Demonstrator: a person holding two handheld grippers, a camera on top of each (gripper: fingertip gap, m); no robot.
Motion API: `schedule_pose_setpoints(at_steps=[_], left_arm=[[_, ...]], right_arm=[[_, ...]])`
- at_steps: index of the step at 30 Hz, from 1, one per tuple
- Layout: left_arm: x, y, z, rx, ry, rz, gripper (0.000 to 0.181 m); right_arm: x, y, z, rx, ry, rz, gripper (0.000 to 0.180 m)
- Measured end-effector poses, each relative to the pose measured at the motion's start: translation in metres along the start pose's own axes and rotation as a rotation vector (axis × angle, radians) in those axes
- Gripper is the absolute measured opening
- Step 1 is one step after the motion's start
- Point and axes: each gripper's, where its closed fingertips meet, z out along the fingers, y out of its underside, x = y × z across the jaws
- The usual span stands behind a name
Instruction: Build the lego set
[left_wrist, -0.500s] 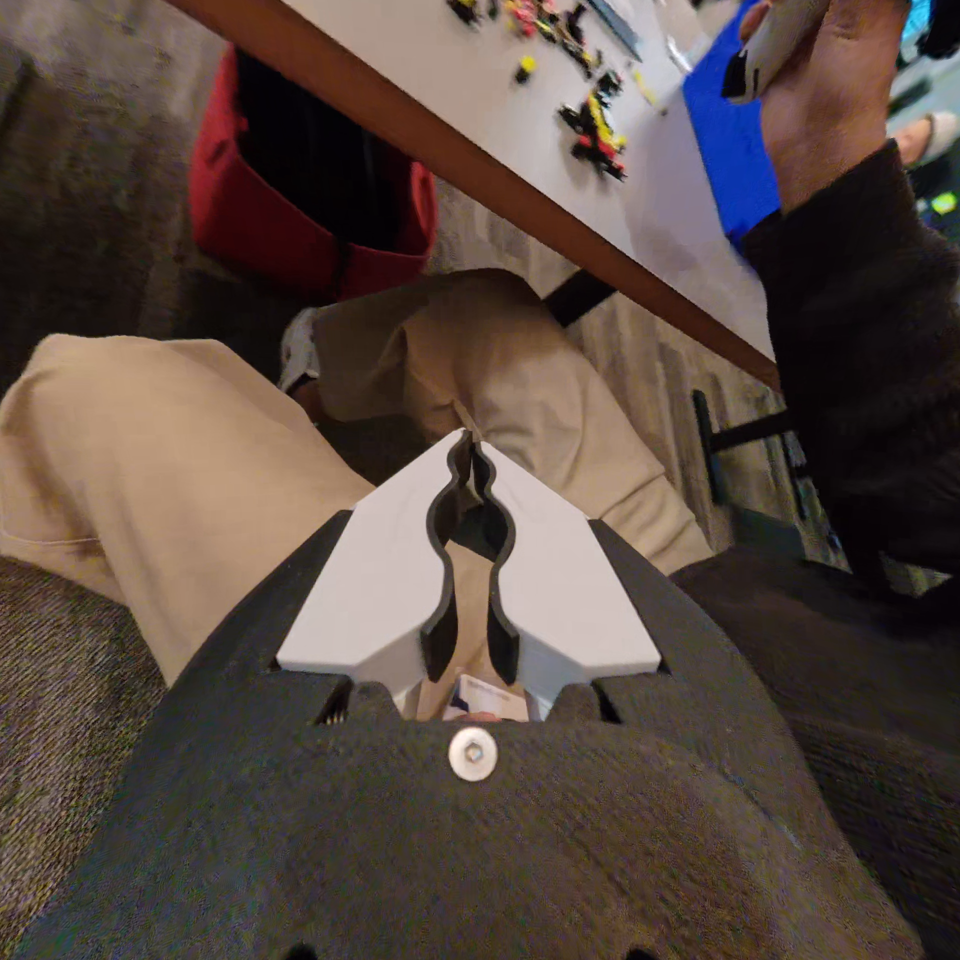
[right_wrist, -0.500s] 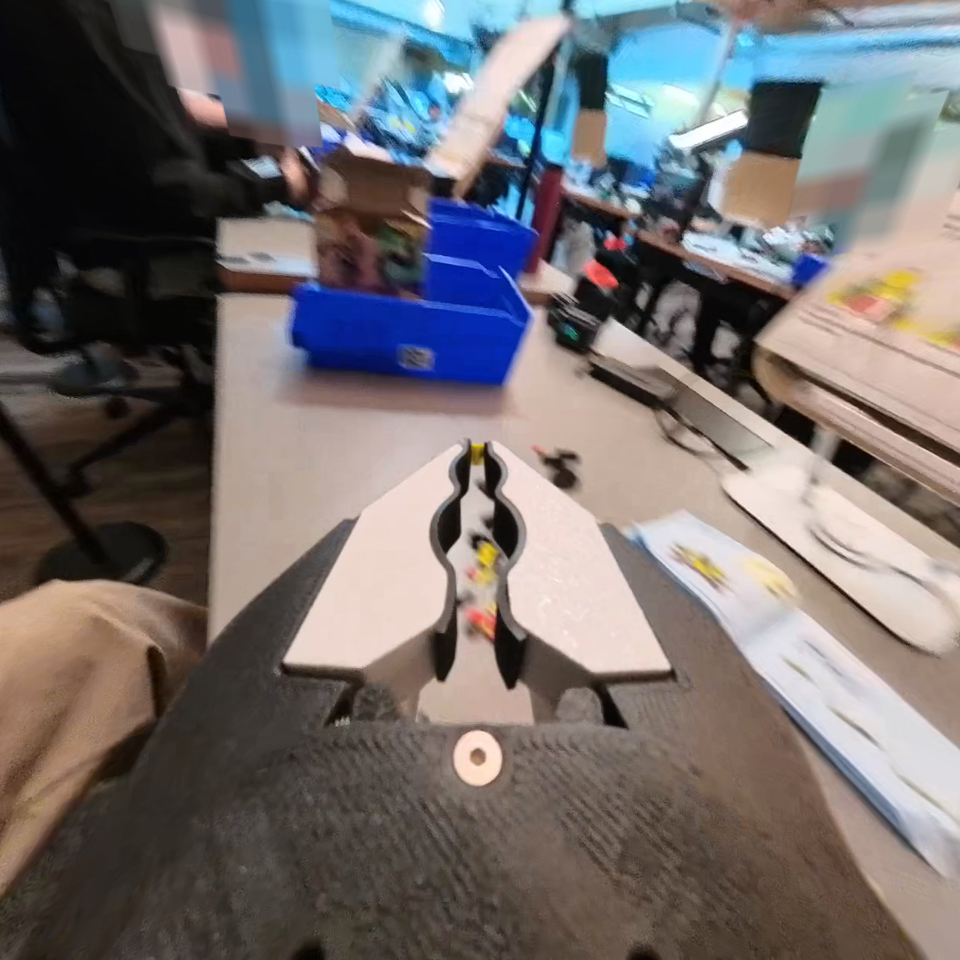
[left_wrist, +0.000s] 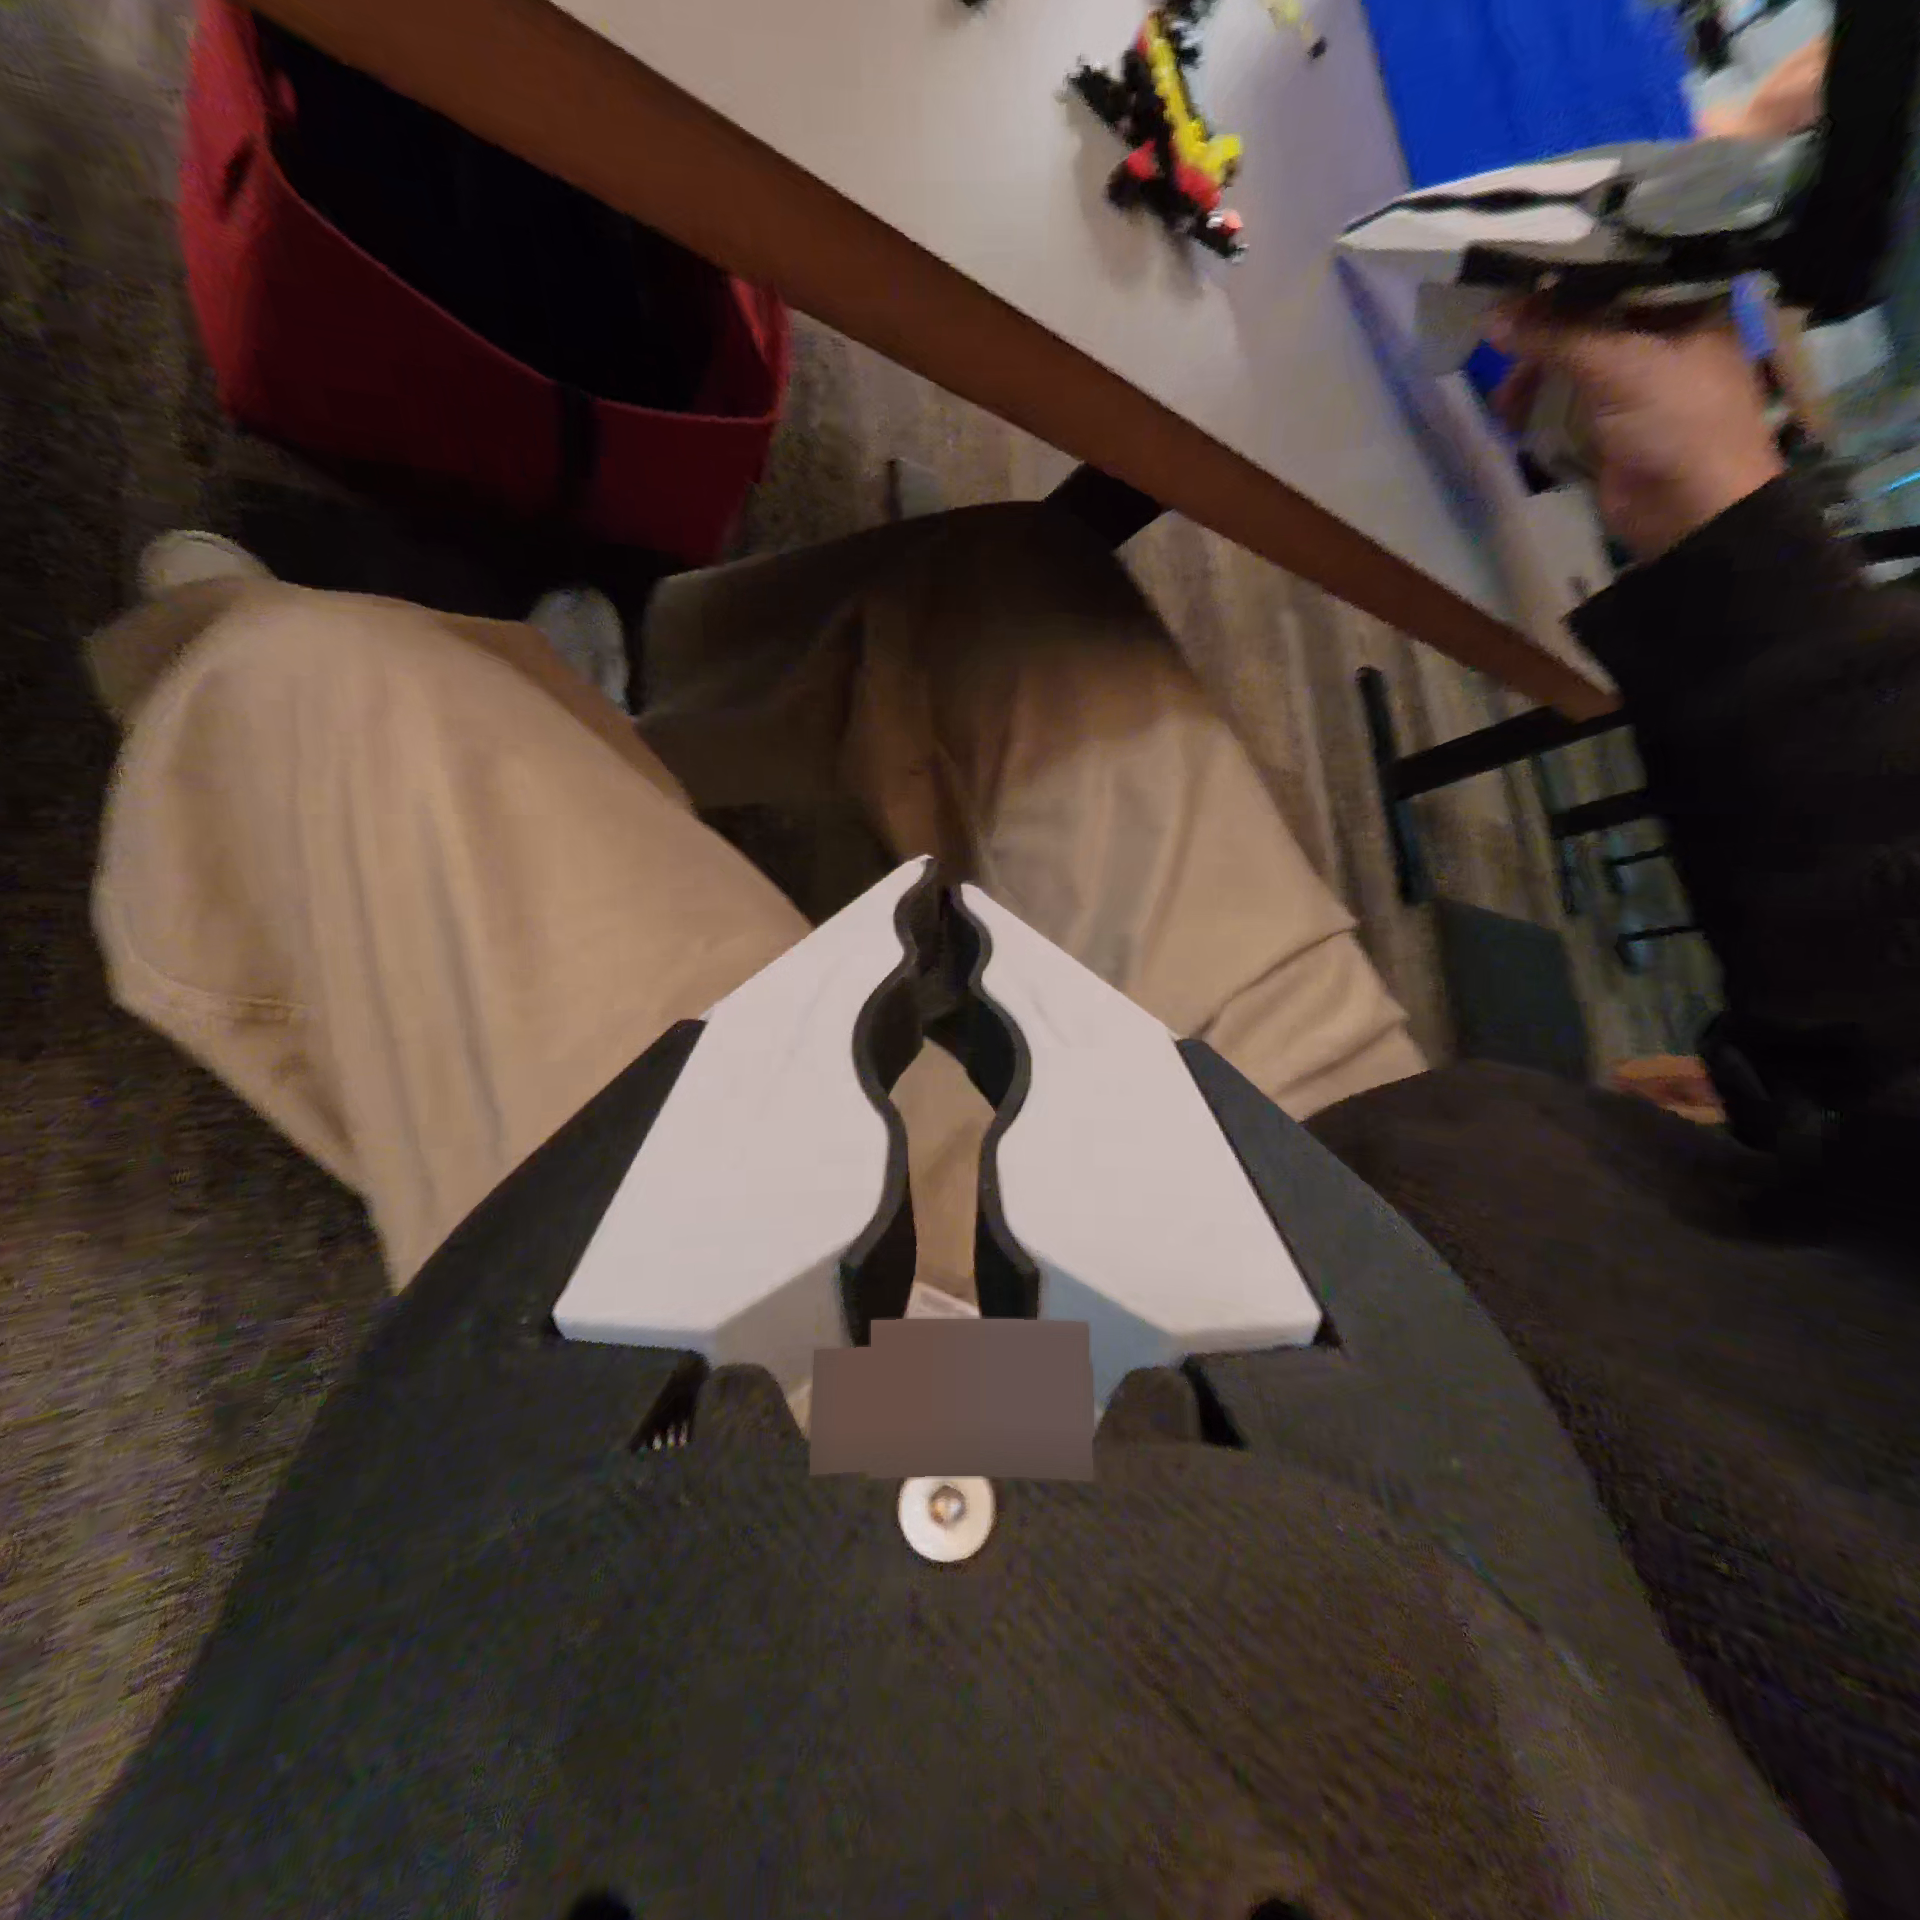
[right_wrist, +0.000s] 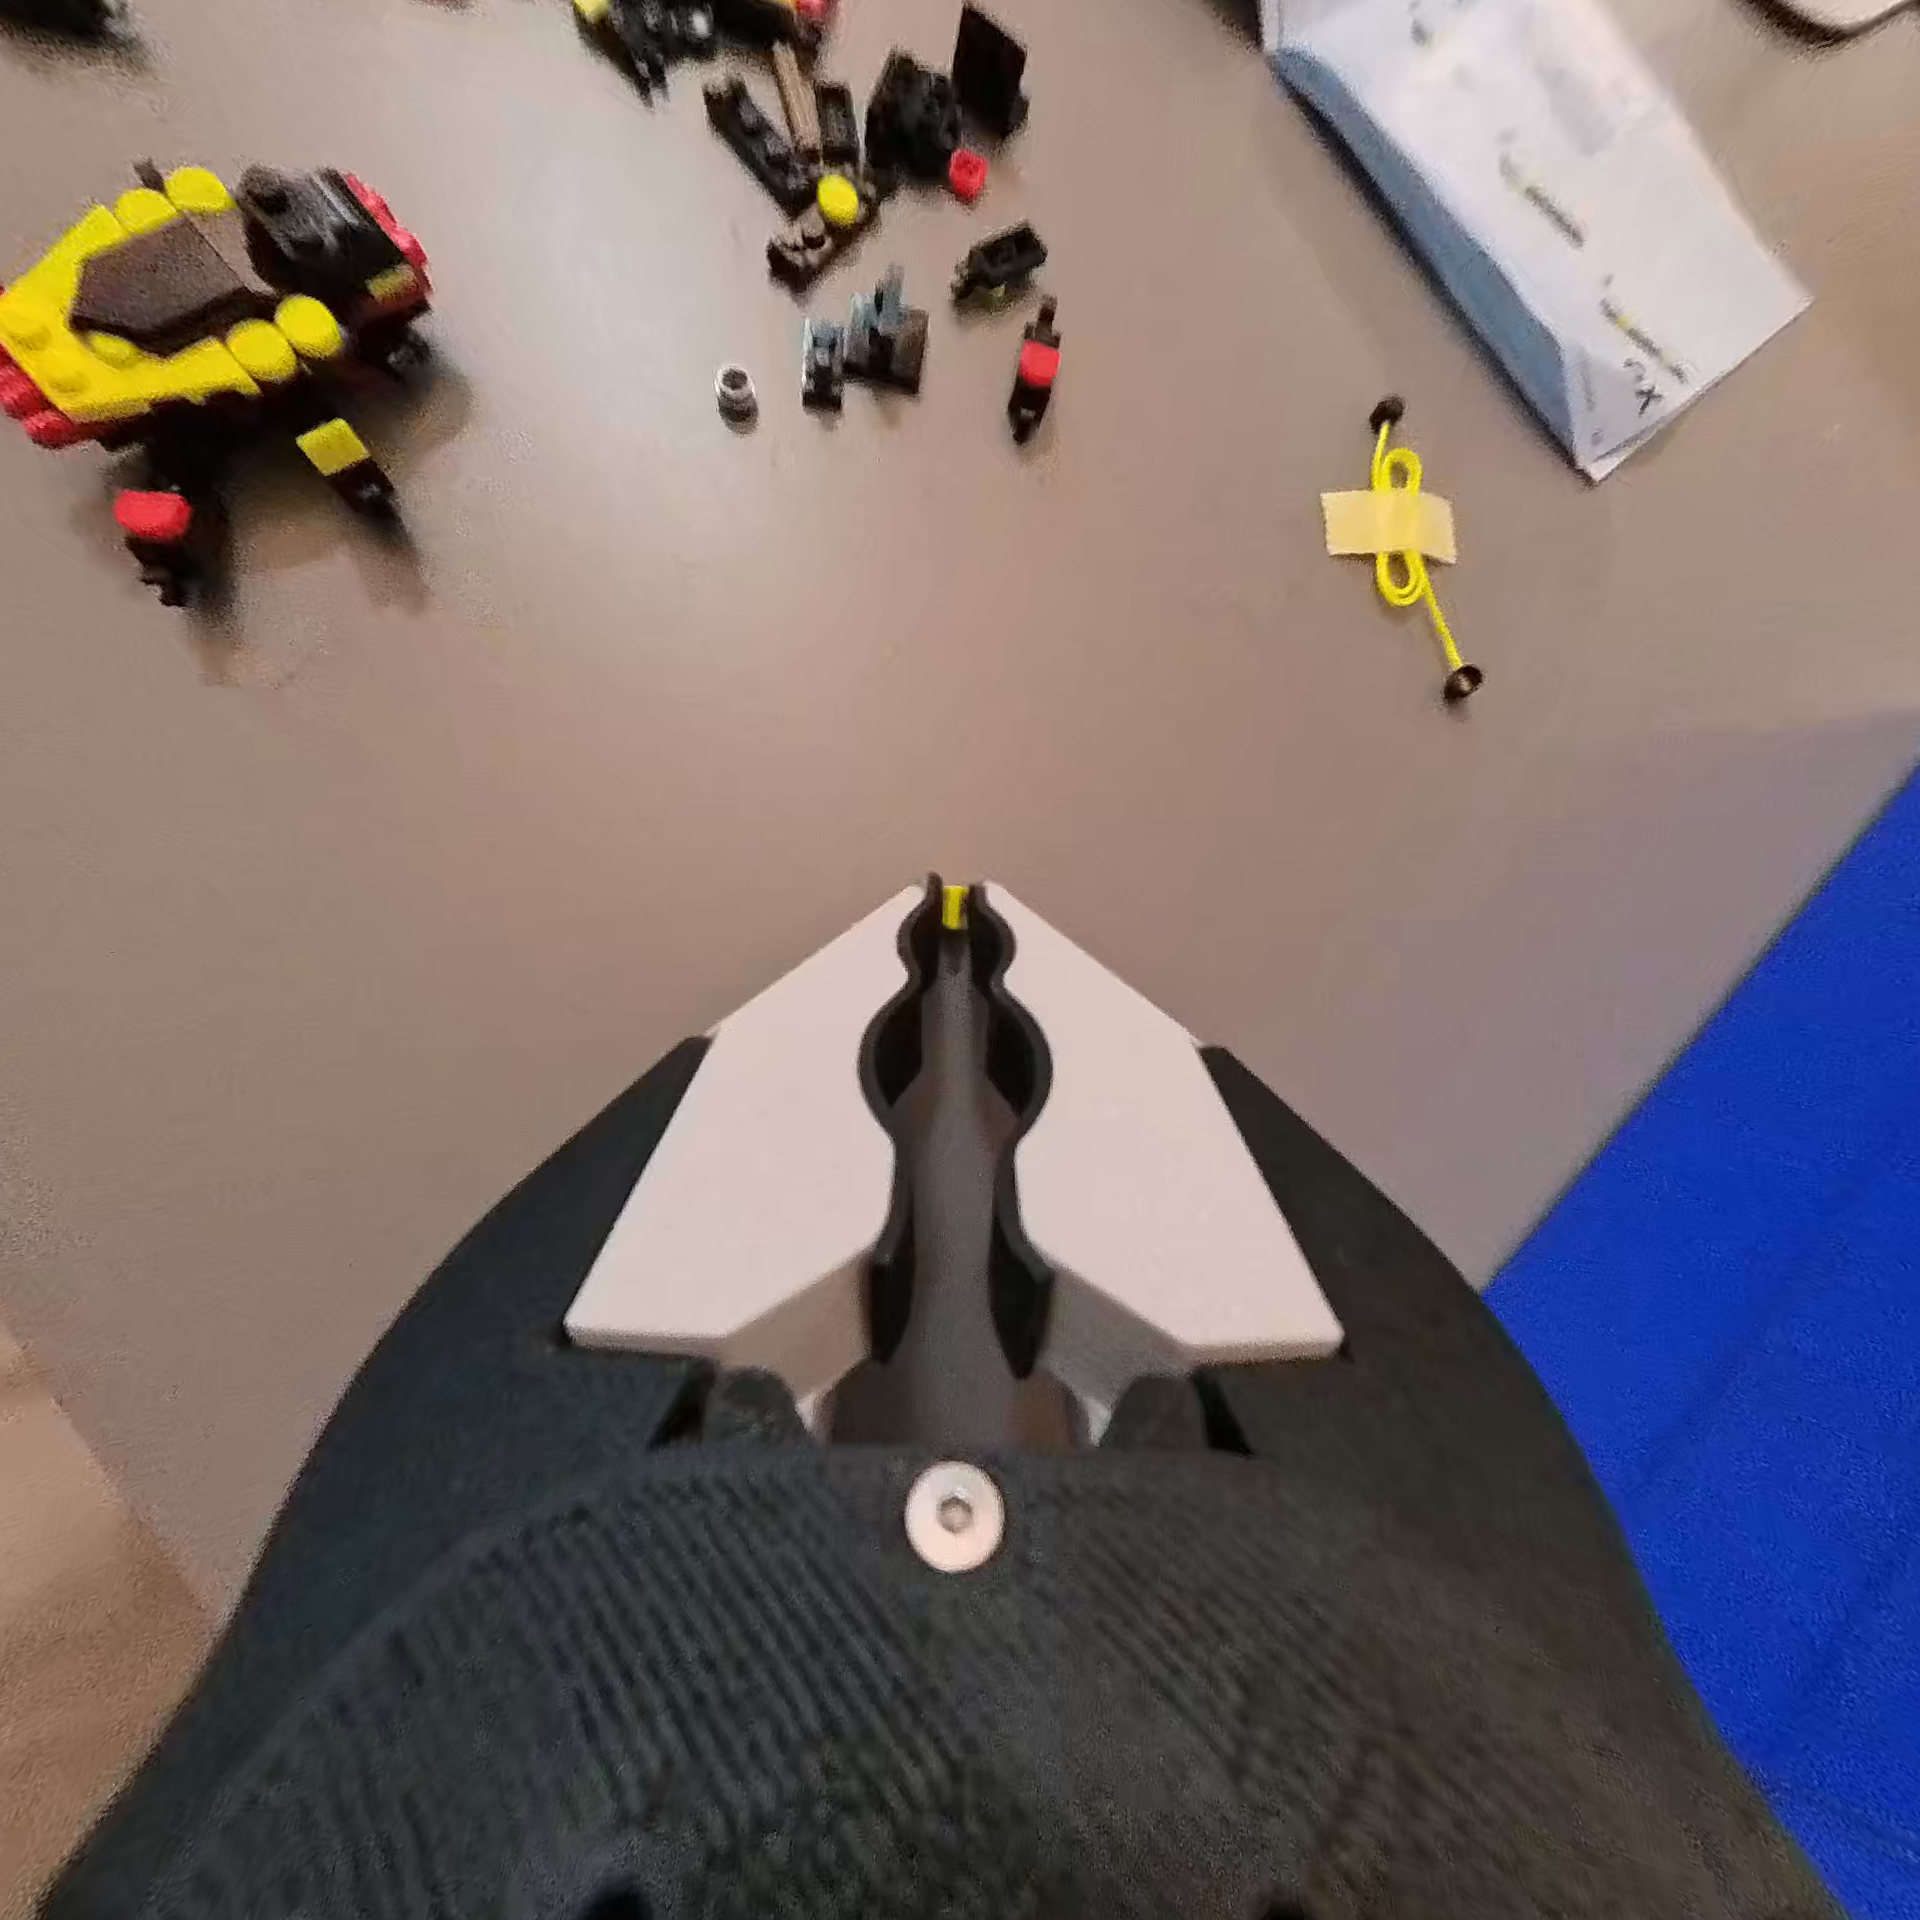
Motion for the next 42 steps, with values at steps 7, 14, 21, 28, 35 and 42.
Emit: schedule_pose_setpoints(at_steps=[7,14,21,28,35,42], left_arm=[[-0.038,-0.021,0.009,0.007,-0.053,-0.038,0.000],[-0.139,-0.059,0.011,-0.026,-0.277,-0.058,0.000],[-0.067,-0.206,0.021,0.190,-0.047,0.425,0.000],[0.008,-0.262,0.078,0.277,0.196,0.742,0.000],[0.008,-0.224,0.125,0.056,0.438,0.800,0.022],[0.009,-0.260,0.141,0.145,0.491,0.635,0.041]], right_arm=[[0.007,-0.013,-0.010,-0.036,0.040,0.006,0.017],[0.041,-0.058,-0.036,0.129,0.206,0.028,0.009],[0.014,-0.137,-0.088,0.550,0.296,0.072,0.000],[-0.011,-0.141,-0.089,0.689,0.272,0.167,0.001],[-0.038,-0.123,-0.053,0.659,0.026,0.297,0.010],[-0.018,-0.109,-0.045,0.692,0.054,0.235,0.015]])
